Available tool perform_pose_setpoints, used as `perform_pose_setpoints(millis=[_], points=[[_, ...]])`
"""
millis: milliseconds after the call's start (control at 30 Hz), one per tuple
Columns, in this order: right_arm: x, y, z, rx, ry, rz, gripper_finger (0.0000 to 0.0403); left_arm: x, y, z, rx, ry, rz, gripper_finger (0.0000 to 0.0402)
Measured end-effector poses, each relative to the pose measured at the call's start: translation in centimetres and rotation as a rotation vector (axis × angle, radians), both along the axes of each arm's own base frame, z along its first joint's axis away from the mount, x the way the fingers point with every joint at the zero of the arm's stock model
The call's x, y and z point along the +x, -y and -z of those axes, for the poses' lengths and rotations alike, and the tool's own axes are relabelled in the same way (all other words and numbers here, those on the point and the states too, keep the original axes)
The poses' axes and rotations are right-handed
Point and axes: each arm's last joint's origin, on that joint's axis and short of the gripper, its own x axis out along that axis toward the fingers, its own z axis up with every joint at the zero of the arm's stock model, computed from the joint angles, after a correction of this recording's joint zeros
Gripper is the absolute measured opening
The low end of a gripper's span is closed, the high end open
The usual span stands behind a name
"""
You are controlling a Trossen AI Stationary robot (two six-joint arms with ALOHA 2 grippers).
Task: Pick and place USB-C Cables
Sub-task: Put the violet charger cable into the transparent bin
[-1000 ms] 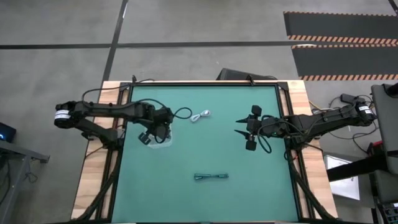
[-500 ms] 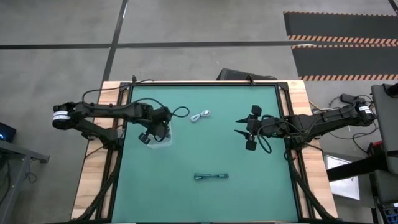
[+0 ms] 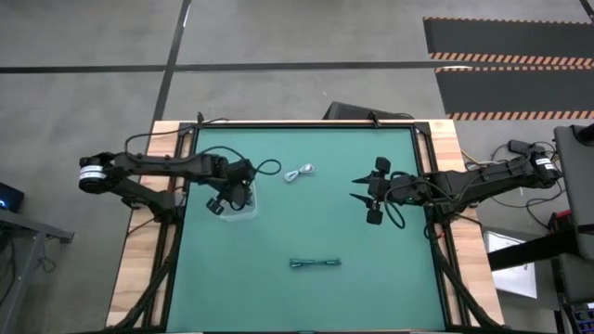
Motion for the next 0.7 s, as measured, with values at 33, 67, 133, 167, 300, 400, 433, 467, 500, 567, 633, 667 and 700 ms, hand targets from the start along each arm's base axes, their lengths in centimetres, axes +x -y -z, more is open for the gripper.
perform_pose_setpoints(millis=[33, 67, 133, 167, 300, 400, 433, 467, 500, 567, 633, 667, 700], points=[[0.00, 0.01, 0.00, 0.000, 0.000, 0.000, 0.0176, -0.03, 0.01, 0.21, 0.000, 0.002, 0.000, 0.0018], [0.00, 0.00, 0.00, 0.000, 0.000, 0.000, 0.0176, -0.08, 0.02, 0.43, 0.000, 0.003, 0.000, 0.0018], [0.00, 0.00, 0.00, 0.000, 0.000, 0.000, 0.0176, -0.10, 0.02, 0.76, 0.002, 0.009, 0.000, 0.0018], [0.00, 0.00, 0.00, 0.000, 0.000, 0.000, 0.0176, -0.07, 0.01, 0.85, 0.003, 0.015, 0.000, 0.0018], [0.00, 0.00, 0.00, 0.000, 0.000, 0.000, 0.0176, -0.03, -0.04, 0.86, 0.020, 0.019, -0.005, 0.0018], [0.00, 0.01, 0.00, 0.000, 0.000, 0.001, 0.0176, -0.01, -0.05, 0.84, 0.022, 0.019, -0.006, 0.0018], [0.00, 0.00, 0.00, 0.000, 0.000, 0.000, 0.0176, 0.00, -0.06, 0.84, 0.023, 0.020, -0.006, 0.0018], [0.00, 0.00, 0.00, 0.000, 0.000, 0.000, 0.0176, 0.01, -0.06, 0.84, 0.024, 0.021, -0.007, 0.0018], [0.00, 0.00, 0.00, 0.000, 0.000, 0.000, 0.0176, 0.01, -0.06, 0.84, 0.025, 0.022, -0.007, 0.0018], [0.00, 0.00, 0.00, 0.000, 0.000, 0.000, 0.0176, 0.01, -0.07, 0.84, 0.025, 0.022, -0.007, 0.0018], [0.00, 0.00, 0.00, 0.000, 0.000, 0.000, 0.0176, 0.00, -0.10, 0.83, 0.038, 0.019, -0.011, 0.0018], [0.00, 0.00, 0.00, 0.000, 0.000, 0.000, 0.0176, -0.01, -0.14, 0.83, 0.051, 0.016, -0.014, 0.0018], [0.00, 0.00, 0.00, 0.000, 0.000, 0.000, 0.0176, -0.01, -0.18, 0.83, 0.064, 0.013, -0.018, 0.0018]])
